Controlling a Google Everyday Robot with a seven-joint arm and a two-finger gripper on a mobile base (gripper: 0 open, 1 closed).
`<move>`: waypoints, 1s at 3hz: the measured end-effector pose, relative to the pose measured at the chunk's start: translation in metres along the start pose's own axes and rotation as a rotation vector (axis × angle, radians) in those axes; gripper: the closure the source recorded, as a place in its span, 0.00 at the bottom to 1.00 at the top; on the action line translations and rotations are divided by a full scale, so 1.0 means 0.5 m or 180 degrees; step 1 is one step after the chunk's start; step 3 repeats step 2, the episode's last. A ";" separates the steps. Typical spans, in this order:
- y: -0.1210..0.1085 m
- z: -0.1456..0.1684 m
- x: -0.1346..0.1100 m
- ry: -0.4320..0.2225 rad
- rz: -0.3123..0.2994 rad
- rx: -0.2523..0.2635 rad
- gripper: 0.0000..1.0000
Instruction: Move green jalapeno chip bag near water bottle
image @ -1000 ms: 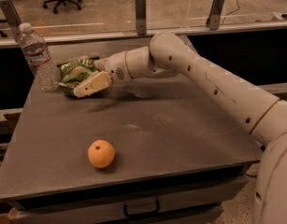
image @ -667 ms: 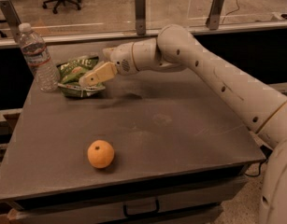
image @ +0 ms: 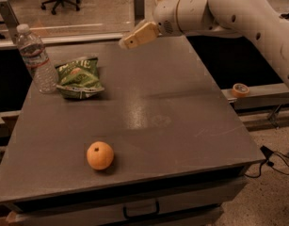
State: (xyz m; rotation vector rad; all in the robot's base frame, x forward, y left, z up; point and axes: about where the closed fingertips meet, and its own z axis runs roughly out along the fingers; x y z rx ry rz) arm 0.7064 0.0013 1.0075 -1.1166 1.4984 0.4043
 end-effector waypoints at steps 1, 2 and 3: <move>-0.119 -0.157 -0.079 0.0154 -0.0609 0.0729 0.00; -0.123 -0.162 -0.086 0.0167 -0.0656 0.0759 0.00; -0.123 -0.162 -0.086 0.0167 -0.0656 0.0759 0.00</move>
Offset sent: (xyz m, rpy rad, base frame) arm -0.0011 -0.0670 0.0697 -0.1108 -0.1989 -0.1556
